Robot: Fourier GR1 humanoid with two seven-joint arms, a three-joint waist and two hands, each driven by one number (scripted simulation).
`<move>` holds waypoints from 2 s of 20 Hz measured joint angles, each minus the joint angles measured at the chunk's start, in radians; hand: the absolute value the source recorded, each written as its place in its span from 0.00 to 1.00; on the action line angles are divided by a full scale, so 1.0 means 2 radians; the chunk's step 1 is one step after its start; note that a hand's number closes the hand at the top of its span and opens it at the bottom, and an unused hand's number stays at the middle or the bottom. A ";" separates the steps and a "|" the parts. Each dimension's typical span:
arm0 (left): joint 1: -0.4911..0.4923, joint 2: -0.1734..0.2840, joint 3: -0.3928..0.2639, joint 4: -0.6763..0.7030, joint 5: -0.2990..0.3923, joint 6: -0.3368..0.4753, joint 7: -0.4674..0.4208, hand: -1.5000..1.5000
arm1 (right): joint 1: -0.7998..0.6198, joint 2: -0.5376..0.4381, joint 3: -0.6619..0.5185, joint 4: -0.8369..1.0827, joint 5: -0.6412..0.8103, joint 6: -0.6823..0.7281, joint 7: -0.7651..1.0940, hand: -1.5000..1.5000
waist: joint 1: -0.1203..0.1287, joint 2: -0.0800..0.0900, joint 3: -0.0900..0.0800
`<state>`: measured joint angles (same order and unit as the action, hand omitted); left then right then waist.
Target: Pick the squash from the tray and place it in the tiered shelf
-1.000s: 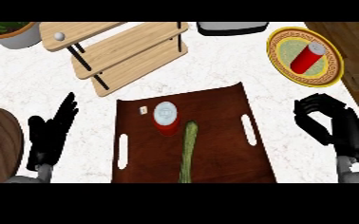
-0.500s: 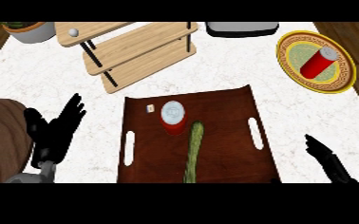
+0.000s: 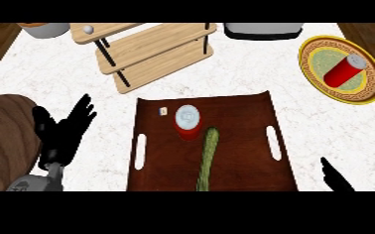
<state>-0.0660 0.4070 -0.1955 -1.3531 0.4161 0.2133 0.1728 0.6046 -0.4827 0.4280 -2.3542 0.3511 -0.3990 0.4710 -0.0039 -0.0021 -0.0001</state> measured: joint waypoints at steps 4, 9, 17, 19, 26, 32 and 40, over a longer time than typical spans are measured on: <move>-0.006 -0.001 -0.002 0.000 -0.003 -0.004 0.009 0.50 | -0.042 0.008 0.023 0.000 0.029 0.004 0.113 0.00 | 0.006 0.001 0.000; -0.014 -0.003 -0.002 0.005 -0.007 -0.008 0.013 0.50 | -0.127 0.026 0.037 0.021 0.087 0.022 0.238 0.00 | 0.012 0.002 -0.001; -0.015 -0.006 0.004 0.009 -0.010 -0.011 0.015 0.50 | -0.249 0.118 0.084 0.089 0.206 0.091 0.344 0.00 | 0.013 0.001 0.000; -0.015 -0.009 0.003 0.007 -0.013 -0.008 0.018 0.50 | -0.273 0.144 0.093 0.113 0.222 0.106 0.356 0.00 | 0.013 0.001 0.000; -0.006 -0.012 0.008 0.001 -0.015 -0.010 0.016 0.50 | -0.298 0.214 0.119 0.179 0.277 0.141 0.378 0.00 | 0.008 -0.001 0.001; -0.001 -0.009 0.017 0.004 -0.014 -0.019 0.011 0.50 | -0.302 0.229 0.129 0.219 0.311 0.149 0.383 0.00 | 0.005 -0.001 0.002; 0.002 -0.011 0.023 0.006 -0.018 -0.026 0.009 0.50 | -0.310 0.233 0.136 0.258 0.316 0.142 0.382 0.00 | 0.004 -0.001 0.003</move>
<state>-0.0617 0.3844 -0.1489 -1.3409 0.3798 0.1608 0.1908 -0.0159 -0.0171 0.6994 -1.8376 0.9835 -0.1152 1.2344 0.0038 -0.0043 0.0051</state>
